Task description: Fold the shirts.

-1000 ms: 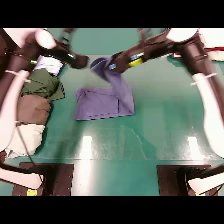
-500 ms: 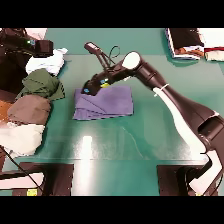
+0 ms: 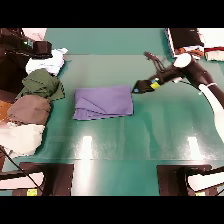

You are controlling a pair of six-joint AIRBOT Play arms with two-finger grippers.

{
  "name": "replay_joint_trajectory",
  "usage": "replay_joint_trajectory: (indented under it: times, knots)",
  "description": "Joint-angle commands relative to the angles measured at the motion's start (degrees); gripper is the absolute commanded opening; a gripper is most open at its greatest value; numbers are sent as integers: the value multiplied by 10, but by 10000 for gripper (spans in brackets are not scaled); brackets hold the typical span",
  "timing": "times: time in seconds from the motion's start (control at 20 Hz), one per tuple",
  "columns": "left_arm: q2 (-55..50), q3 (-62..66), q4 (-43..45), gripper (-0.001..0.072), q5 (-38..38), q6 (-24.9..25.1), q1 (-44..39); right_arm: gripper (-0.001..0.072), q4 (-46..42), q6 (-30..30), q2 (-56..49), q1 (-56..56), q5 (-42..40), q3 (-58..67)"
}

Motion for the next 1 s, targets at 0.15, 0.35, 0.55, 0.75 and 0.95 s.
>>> replay_joint_trajectory:
  times: [0.15,0.35,0.55,0.75,0.95]
  knots:
    - [0,0,-23,24,9,7,-1,673,165,-17,-83,-35,-21,-68]
    - [0,0,-23,24,7,7,-1,581,174,-17,-146,47,-20,15]
    - [0,0,-24,24,2,6,-1,243,172,-18,-177,108,-33,68]
    - [0,-5,-44,24,-4,6,-2,12,168,-35,-163,110,-58,71]
    - [0,-30,-60,24,-16,16,-15,11,155,-35,-56,24,-69,28]
